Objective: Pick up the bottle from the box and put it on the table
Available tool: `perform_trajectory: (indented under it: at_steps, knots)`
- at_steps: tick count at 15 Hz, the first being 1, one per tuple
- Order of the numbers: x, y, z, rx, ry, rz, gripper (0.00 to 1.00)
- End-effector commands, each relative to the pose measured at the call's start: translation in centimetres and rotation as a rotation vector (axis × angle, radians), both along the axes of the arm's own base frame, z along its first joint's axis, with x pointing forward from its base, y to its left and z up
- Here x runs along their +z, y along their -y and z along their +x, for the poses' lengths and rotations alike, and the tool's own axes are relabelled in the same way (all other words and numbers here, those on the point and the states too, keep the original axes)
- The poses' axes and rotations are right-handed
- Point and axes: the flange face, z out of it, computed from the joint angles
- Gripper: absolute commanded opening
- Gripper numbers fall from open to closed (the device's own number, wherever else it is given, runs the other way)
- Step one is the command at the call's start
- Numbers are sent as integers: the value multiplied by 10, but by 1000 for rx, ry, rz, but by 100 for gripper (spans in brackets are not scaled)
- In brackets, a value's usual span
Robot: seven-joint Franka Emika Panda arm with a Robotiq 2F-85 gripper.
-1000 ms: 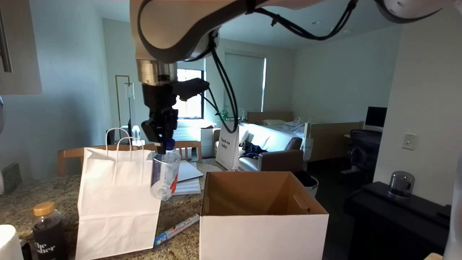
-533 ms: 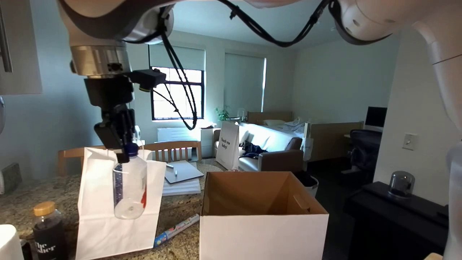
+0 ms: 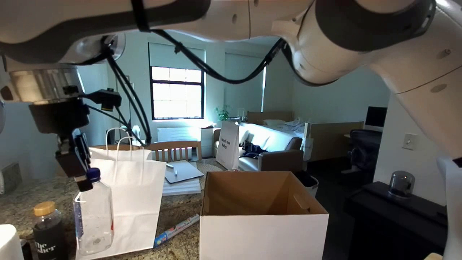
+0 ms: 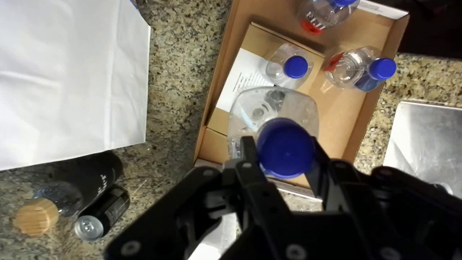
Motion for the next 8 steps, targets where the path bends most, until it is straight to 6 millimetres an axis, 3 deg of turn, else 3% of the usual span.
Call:
perform_trajectory:
  at_steps: [1,4,8]
  knots:
    - [-26,-19,7,85,-31,-64,15]
    - [-45,-25,3,132,-61,-87,15]
    - [-30,-22,10,119,-13,-30,15]
